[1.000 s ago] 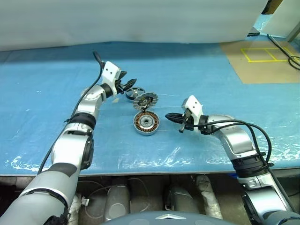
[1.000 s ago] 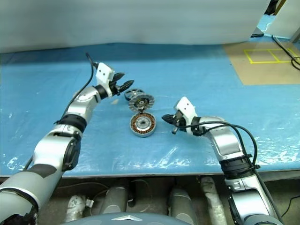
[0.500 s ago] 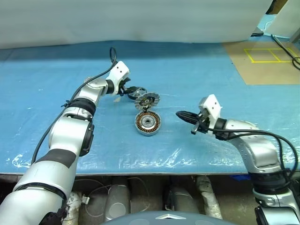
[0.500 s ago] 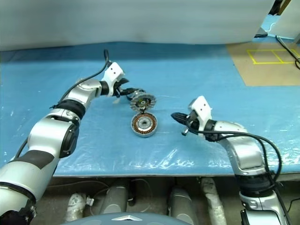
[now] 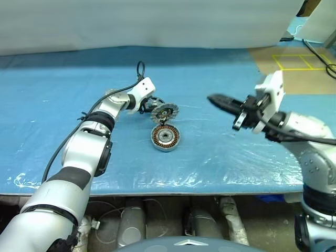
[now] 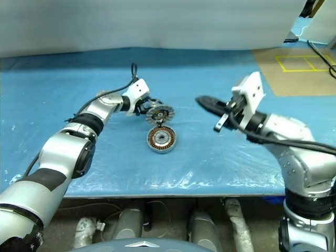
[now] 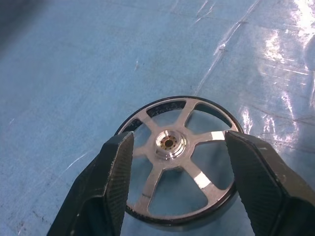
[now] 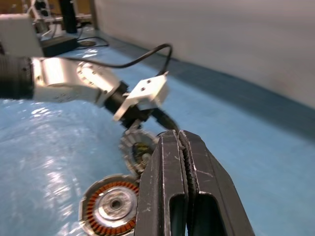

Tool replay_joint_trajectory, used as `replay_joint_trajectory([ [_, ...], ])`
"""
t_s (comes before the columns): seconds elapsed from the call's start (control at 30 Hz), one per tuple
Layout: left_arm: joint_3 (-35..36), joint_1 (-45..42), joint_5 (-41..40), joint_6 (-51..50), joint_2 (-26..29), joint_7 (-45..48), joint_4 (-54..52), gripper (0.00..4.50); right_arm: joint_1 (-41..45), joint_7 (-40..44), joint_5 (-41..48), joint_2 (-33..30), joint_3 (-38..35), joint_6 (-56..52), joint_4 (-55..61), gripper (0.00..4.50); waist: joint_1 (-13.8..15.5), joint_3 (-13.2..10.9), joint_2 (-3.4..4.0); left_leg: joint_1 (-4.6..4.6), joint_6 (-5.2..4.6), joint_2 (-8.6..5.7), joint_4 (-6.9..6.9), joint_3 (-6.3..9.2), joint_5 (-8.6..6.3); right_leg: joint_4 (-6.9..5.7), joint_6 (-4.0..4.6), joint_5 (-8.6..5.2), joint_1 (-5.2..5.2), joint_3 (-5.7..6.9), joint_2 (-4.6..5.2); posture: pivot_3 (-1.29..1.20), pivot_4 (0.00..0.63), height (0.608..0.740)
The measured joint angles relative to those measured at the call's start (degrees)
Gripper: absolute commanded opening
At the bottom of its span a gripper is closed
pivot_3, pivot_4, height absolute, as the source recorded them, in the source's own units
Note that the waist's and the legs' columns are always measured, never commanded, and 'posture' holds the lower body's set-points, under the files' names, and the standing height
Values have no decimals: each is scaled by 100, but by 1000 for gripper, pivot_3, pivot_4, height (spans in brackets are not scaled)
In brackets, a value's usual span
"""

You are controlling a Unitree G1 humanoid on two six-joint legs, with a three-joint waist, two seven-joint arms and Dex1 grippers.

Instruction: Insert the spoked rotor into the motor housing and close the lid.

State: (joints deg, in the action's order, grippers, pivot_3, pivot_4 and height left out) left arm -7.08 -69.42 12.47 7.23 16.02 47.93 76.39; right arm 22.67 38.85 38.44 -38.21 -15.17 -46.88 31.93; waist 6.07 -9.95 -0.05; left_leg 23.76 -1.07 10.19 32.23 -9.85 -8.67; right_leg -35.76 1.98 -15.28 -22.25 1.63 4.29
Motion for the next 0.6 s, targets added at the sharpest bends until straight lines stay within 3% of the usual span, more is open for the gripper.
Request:
replay_joint_trajectory([
  [0.6,-236,27,380,27,12,47,76,3085,-303,-240,-114,-183,264,54,28,9,21,0,0,11,-1,-3,-4,3,-1,0,-22,13,-8,8,4,0,150,740],
])
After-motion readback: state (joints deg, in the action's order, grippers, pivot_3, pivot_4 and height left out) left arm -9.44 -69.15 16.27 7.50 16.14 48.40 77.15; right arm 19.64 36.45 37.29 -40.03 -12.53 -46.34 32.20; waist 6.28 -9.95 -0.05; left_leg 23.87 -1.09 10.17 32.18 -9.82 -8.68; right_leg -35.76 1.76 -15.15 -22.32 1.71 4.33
